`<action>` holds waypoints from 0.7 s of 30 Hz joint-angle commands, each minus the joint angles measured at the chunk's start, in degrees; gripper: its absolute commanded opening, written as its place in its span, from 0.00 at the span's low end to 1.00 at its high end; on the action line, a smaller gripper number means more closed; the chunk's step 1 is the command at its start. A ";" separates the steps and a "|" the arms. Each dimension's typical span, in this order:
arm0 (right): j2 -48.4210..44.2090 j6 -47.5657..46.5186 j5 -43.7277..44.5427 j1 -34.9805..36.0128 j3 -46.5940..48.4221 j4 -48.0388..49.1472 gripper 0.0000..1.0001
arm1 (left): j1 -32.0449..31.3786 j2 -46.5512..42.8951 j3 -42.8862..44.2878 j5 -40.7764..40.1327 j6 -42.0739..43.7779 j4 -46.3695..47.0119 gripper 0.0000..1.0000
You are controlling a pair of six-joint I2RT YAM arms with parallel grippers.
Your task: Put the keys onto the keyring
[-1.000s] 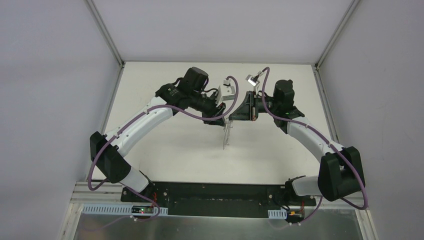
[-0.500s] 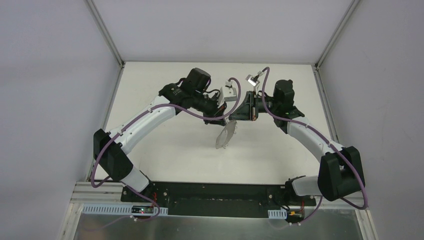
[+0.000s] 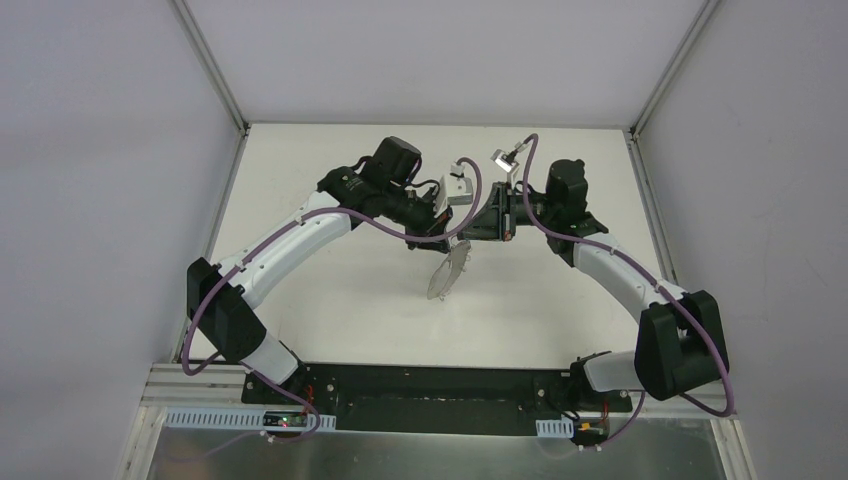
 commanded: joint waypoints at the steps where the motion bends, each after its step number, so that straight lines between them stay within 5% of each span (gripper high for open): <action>1: 0.03 0.52 0.62 -0.52 1.07 3.71 0.00 | -0.63 -0.84 1.25 1.82 1.76 -2.25 0.00; 21: 0.64 -0.99 3.20 -0.50 1.53 1.16 0.00 | -2.22 -0.27 2.79 -6.67 -1.29 -1.61 0.00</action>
